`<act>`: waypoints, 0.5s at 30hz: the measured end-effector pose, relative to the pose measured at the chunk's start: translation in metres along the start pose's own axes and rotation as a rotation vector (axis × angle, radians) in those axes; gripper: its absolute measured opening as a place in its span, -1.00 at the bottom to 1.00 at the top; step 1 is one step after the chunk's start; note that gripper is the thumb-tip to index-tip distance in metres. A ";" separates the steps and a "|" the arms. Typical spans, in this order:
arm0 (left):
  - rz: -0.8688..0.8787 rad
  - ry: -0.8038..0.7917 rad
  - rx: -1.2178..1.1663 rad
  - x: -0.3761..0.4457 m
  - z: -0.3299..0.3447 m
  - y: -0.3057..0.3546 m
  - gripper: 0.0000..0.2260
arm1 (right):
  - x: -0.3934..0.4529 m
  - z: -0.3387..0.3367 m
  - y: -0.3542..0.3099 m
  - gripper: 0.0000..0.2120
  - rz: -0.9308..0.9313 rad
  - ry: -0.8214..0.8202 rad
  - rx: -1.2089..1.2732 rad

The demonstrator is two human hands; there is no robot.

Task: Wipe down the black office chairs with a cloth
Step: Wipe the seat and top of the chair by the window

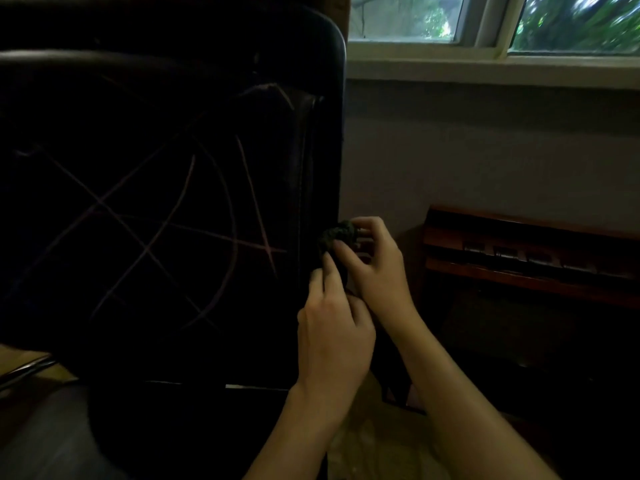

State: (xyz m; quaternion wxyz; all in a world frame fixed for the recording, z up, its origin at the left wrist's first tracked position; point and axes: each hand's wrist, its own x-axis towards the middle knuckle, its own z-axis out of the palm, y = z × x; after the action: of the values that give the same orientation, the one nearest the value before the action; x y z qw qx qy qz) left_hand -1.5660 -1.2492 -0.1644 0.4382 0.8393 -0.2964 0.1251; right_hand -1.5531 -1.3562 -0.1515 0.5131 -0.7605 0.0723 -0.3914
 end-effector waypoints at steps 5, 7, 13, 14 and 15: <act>-0.077 -0.089 -0.009 -0.012 0.005 -0.005 -0.44 | -0.013 0.002 0.019 -0.77 0.055 -0.038 -0.067; -0.121 -0.123 0.000 -0.018 0.008 -0.008 -0.43 | -0.019 0.004 0.029 -0.77 0.076 -0.045 -0.099; -0.250 -0.238 0.049 -0.038 0.023 -0.022 -0.40 | -0.046 0.008 0.060 -0.77 0.123 -0.093 -0.216; -0.264 -0.249 0.045 -0.041 0.024 -0.023 -0.39 | -0.048 0.009 0.062 -0.77 0.132 -0.100 -0.215; -0.269 -0.256 0.035 -0.043 0.025 -0.023 -0.38 | -0.049 0.008 0.062 -0.78 0.129 -0.100 -0.218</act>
State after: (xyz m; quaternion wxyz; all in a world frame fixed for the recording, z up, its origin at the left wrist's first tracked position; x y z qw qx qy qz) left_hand -1.5871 -1.2423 -0.2144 0.3952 0.8879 -0.2327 -0.0373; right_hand -1.5630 -1.3537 -0.2310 0.4545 -0.8241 0.1376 -0.3087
